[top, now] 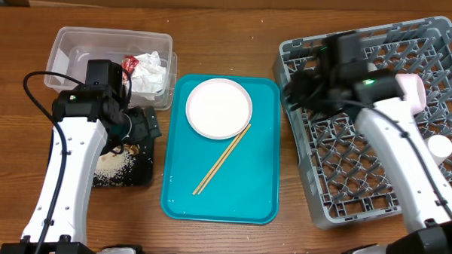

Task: Sort waste into correct bins and load items into the dishwasher
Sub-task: 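Reach the right gripper to the teal tray and grasp the chopsticks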

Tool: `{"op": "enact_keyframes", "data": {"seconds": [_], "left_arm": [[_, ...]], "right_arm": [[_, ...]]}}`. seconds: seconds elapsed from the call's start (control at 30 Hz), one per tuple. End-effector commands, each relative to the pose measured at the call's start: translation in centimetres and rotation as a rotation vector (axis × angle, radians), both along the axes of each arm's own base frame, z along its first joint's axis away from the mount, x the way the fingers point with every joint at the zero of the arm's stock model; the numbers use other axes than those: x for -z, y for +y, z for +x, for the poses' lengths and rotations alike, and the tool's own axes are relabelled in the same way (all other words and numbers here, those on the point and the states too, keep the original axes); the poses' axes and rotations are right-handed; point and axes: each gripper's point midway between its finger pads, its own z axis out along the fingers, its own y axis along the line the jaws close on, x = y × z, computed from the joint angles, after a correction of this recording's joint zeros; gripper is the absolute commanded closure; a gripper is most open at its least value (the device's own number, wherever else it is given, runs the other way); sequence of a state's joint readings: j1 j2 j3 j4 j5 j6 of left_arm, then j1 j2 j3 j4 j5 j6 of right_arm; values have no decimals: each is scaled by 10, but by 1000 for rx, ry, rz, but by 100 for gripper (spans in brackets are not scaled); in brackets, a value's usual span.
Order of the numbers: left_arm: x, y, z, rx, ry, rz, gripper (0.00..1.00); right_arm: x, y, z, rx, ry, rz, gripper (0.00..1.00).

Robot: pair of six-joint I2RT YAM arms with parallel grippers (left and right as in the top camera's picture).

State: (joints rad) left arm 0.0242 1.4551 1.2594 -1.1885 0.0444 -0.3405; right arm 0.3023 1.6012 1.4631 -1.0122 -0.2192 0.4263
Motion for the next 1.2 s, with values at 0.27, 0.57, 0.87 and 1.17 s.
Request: {"op": "enact_keyframes", "data": {"seconds": [0.27,0.57,0.87,1.17], "left_arm": [[-10,1,4,-1,-35,1,0],[-10,1,4,-1,-35,1,0],[-10,1,4,-1,-35,1,0],[-10,1,4,-1,-35,1,0]], "right_arm": [[87,114,-71,-150,193,-112,35],[156,134,-81,-88,285,-218,36],[191,123,-85,-54,342,-300,41],[200,100,-97,-31,396,-410,41]]}}
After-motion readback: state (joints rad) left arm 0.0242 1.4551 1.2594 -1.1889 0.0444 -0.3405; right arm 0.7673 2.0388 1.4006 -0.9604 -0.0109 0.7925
